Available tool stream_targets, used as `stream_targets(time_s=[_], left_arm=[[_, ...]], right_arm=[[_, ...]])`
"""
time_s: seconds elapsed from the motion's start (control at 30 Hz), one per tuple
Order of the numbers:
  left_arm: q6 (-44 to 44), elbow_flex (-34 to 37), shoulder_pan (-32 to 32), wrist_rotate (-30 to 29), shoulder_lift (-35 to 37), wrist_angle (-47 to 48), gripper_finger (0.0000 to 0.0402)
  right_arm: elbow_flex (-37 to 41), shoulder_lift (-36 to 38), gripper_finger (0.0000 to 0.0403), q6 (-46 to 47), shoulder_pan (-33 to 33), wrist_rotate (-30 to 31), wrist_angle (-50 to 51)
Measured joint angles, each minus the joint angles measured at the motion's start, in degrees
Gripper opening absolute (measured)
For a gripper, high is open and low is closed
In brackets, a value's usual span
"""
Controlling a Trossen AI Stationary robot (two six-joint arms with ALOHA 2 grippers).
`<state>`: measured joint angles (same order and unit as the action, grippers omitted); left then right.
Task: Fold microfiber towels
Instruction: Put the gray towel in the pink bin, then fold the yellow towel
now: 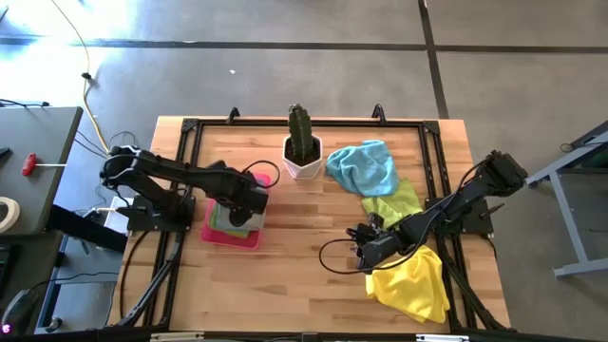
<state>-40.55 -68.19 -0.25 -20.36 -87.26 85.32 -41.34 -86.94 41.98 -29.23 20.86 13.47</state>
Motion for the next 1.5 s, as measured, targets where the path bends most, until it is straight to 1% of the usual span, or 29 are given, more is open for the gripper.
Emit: stream_targets(time_s=[0.13,0.33,0.47,0.53,0.63,0.83,0.93,1.03,1.1,1.17,1.5], left_arm=[[0.1,3.2,0.3,-0.4,0.0,-0.9,0.0],[0.2,5.2,0.3,-0.9,0.0,-2.7,0.0],[-2.4,5.6,0.3,0.7,0.0,-2.6,0.0007],[-4.0,5.6,0.1,1.3,0.0,-2.3,0.0021],[-4.4,5.2,-0.5,1.8,0.4,-1.0,0.0056],[-5.8,-1.6,-2.9,1.7,5.8,1.9,0.014],[-5.9,-3.8,-4.2,0.3,8.9,1.3,0.0169],[-7.6,-3.8,-5.3,-0.4,11.4,-3.2,0.0181],[-9.8,-3.8,-6.6,-0.8,11.9,-6.9,0.0183],[-10.1,-3.8,-8.5,-0.9,11.9,-10.8,0.0183],[-2.0,-3.7,-19.0,-1.5,7.4,-33.4,0.0184]], right_arm=[[0.0,0.0,0.0149,0.0,0.0,0.0,0.0],[0.0,0.0,0.0149,0.0,0.0,0.0,0.0],[0.0,0.0,0.0149,0.0,0.0,0.0,0.0],[0.0,0.0,0.0149,0.0,0.0,0.0,0.0],[0.0,0.0,0.0149,0.0,0.0,0.0,0.0],[0.0,0.0,0.0149,0.0,0.0,0.0,0.0],[0.0,0.0,0.0149,0.0,0.0,0.0,0.0],[0.0,0.0,0.0149,0.0,0.0,0.0,-0.1],[0.0,0.0,0.0149,0.0,0.0,0.0,0.0],[0.0,0.0,0.0149,0.0,0.0,0.0,-0.1],[0.0,0.0,0.0149,0.0,0.0,0.0,-0.4]])
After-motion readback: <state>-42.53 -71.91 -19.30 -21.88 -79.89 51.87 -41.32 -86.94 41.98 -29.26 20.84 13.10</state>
